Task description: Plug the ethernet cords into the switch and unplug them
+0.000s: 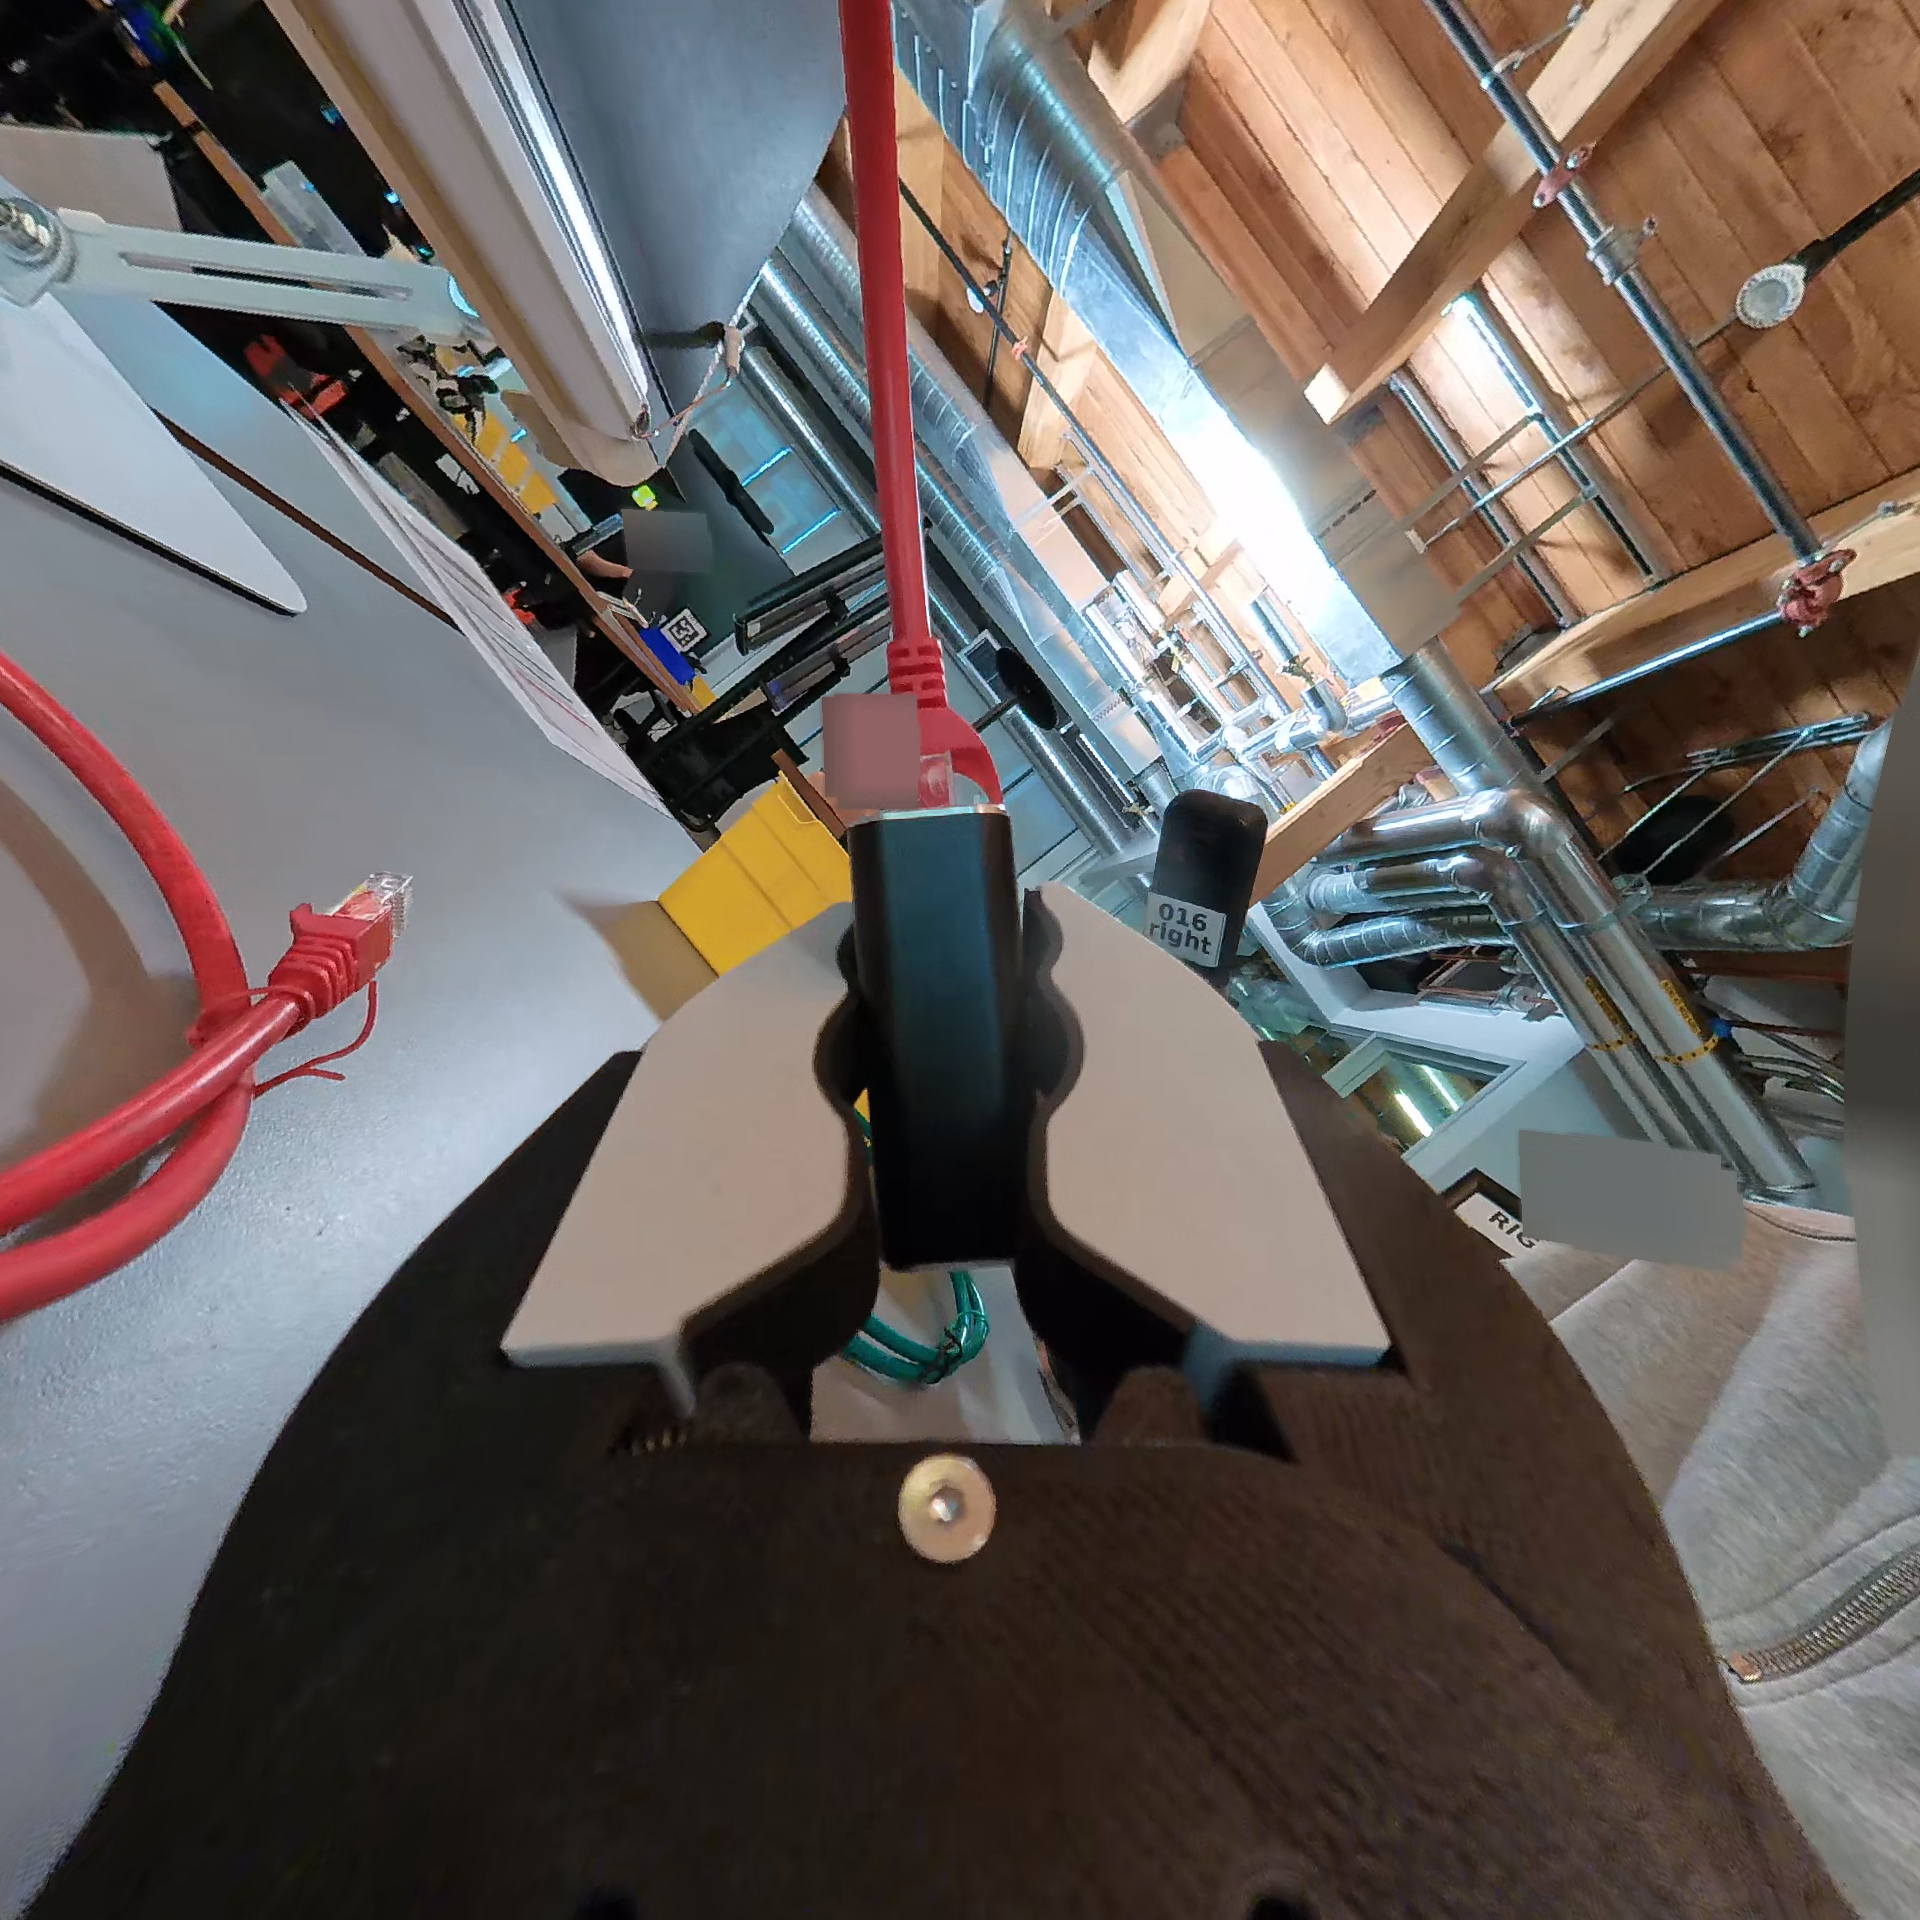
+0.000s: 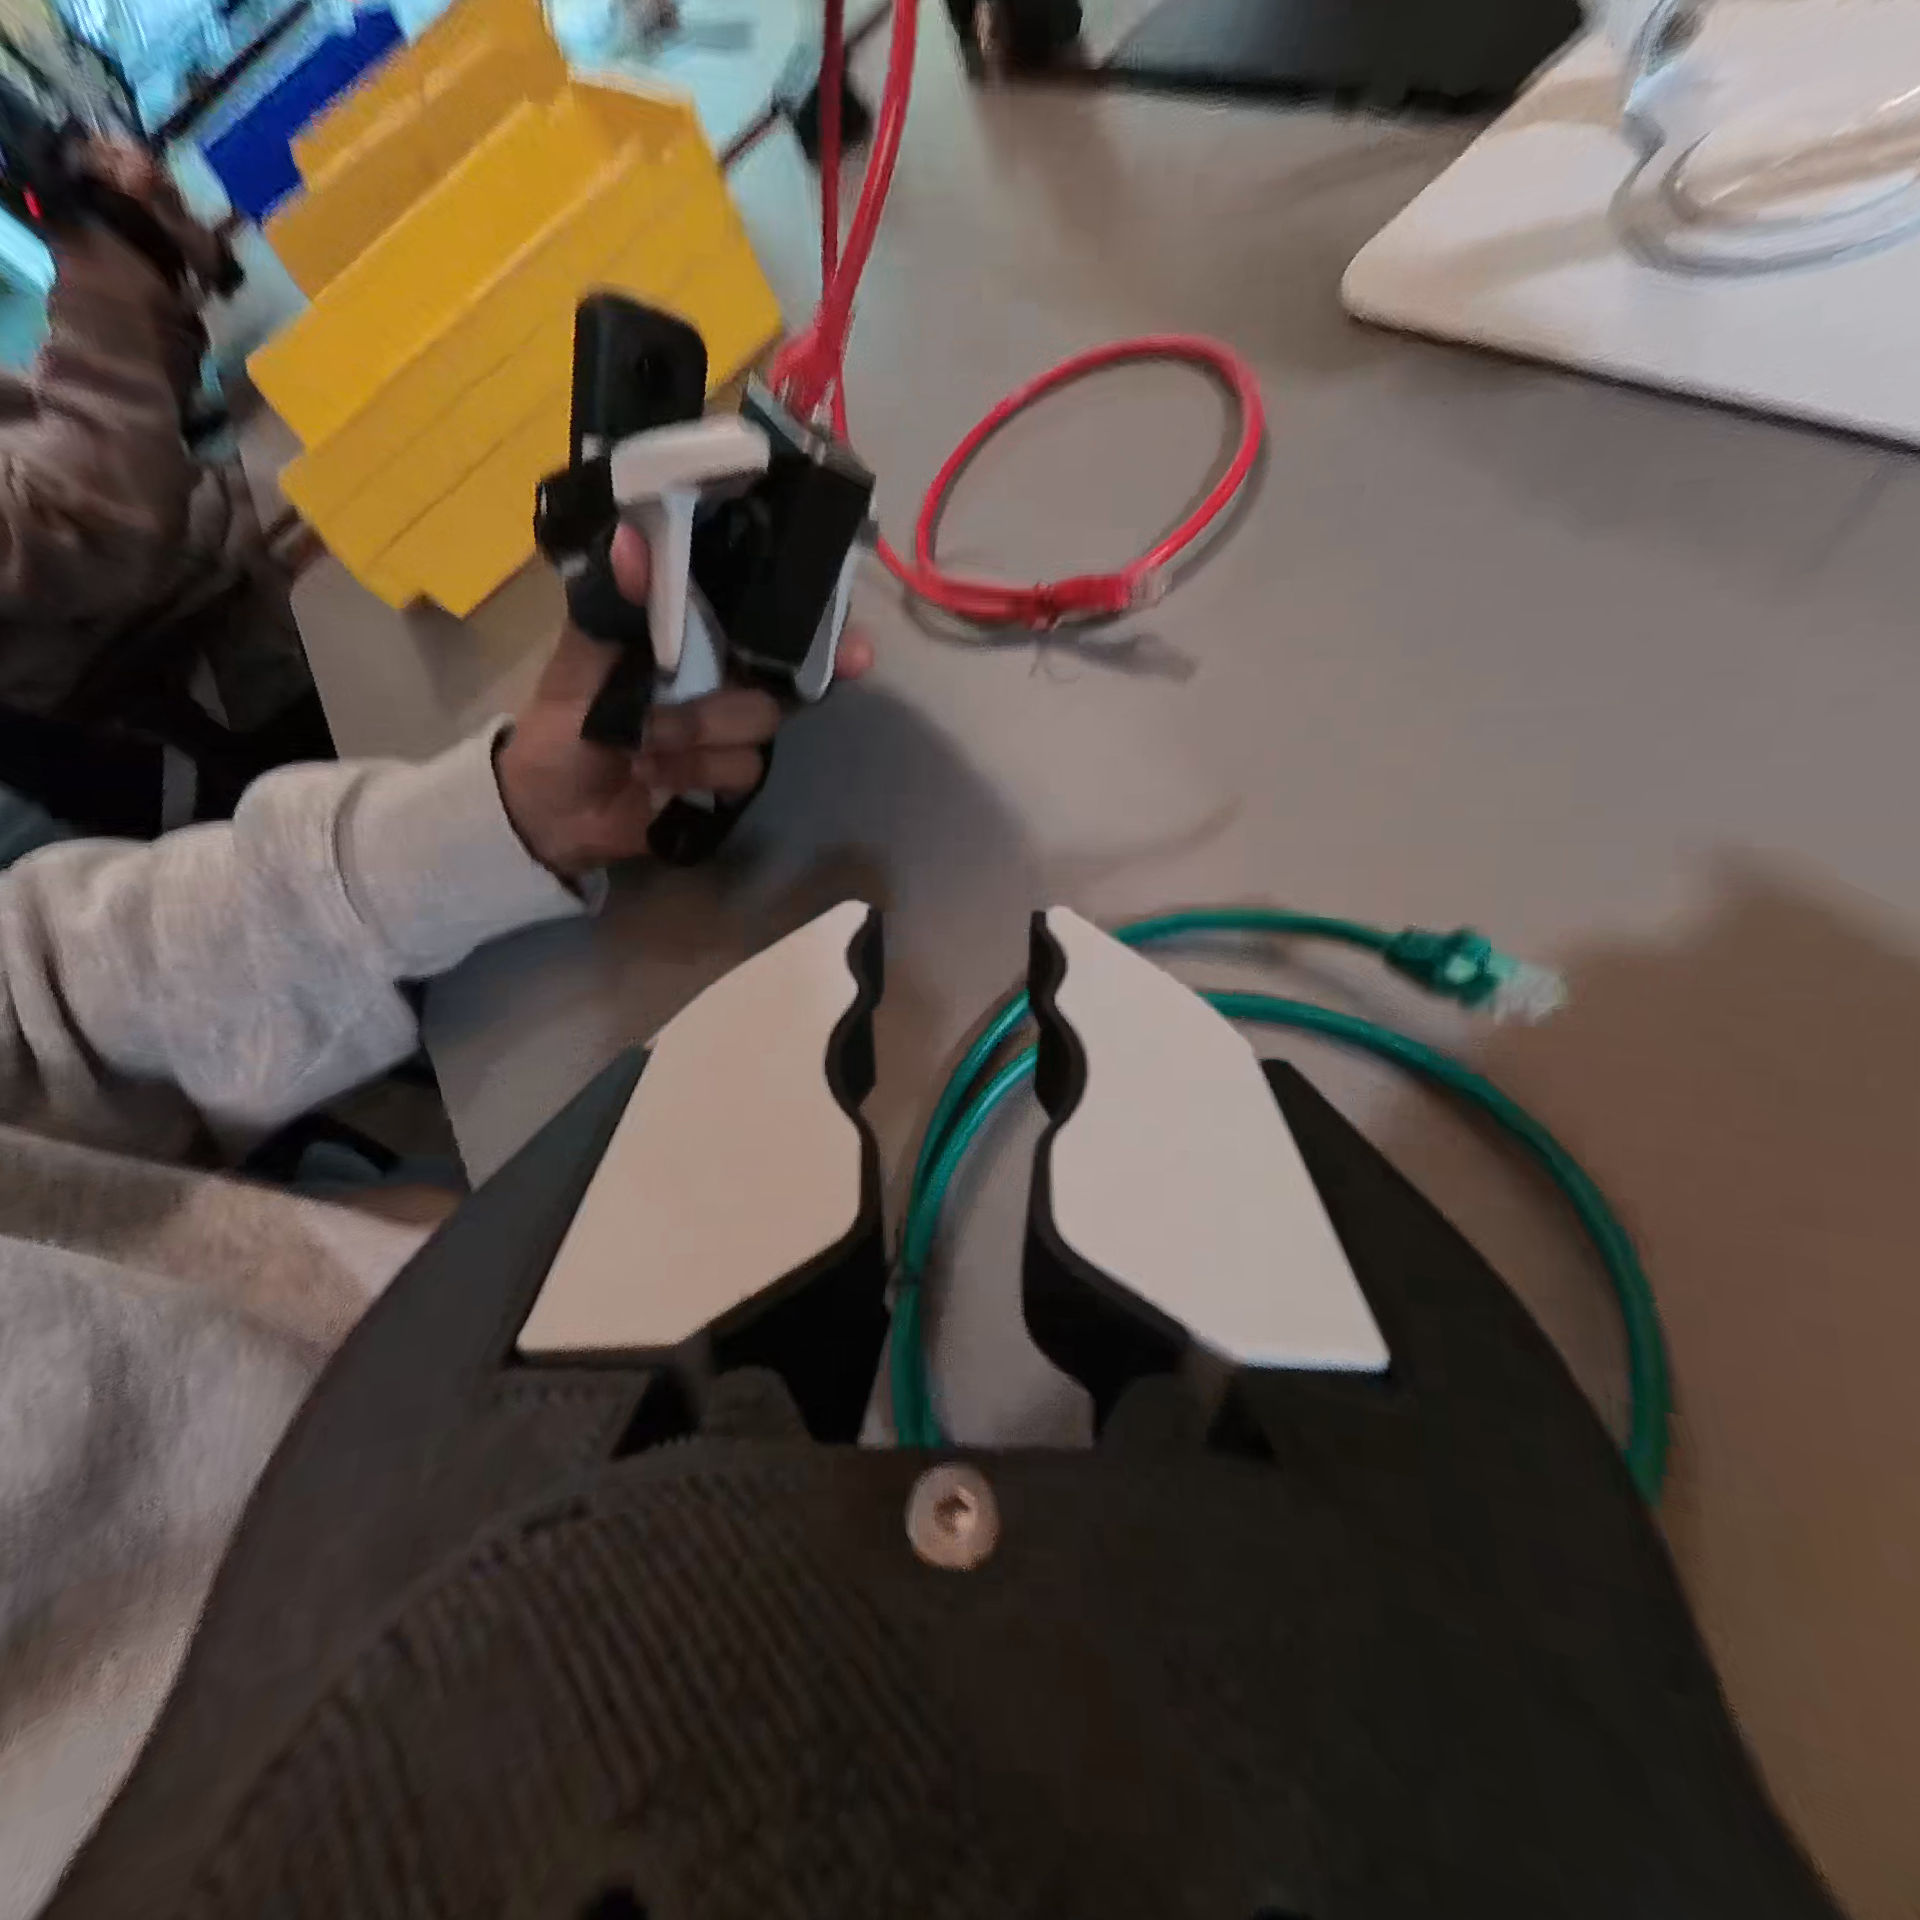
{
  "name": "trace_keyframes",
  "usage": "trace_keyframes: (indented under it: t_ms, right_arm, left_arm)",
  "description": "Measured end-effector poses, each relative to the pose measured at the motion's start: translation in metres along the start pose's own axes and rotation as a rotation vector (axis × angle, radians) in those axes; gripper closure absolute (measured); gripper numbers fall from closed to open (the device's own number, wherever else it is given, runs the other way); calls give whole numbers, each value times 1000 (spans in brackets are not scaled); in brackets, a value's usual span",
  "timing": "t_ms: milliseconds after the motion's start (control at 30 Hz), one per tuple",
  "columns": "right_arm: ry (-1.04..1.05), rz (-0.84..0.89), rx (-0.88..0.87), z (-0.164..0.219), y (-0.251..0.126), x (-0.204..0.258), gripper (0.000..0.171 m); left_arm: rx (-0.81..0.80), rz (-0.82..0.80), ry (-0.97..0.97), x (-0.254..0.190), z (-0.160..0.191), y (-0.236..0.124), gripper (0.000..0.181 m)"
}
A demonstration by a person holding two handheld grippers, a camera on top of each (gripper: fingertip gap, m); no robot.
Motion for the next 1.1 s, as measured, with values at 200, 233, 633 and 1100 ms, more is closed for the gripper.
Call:
trace_keyframes:
  t_ms: [200, 233, 633, 1100]
  right_arm:
    - [-224, 96, 523, 47, 34, 22, 137]
    - [-236, 79, 567, 53, 41, 27, 134]
    - [-257, 91, 377, 35, 45, 24, 162]
    - [-245, 438, -524, -71, -207, 39, 165]
  left_arm:
    - [8, -4, 3, 0, 1, 1, 156]
    - [9, -5, 4, 0, 1, 1, 156]
    - [20, 0, 0, 0, 3, 2, 155]
    - [16, -5, 5, 0, 3, 2, 155]
Point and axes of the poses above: each gripper's, where its closed fingertips meet, y out along the fingers, z out of its underside, x = y × z across the jaws, the point moved 6 cm from there along -y, back along the fingers, and after that the axes turned 8 degrees about -y, right-handed, at the moved point
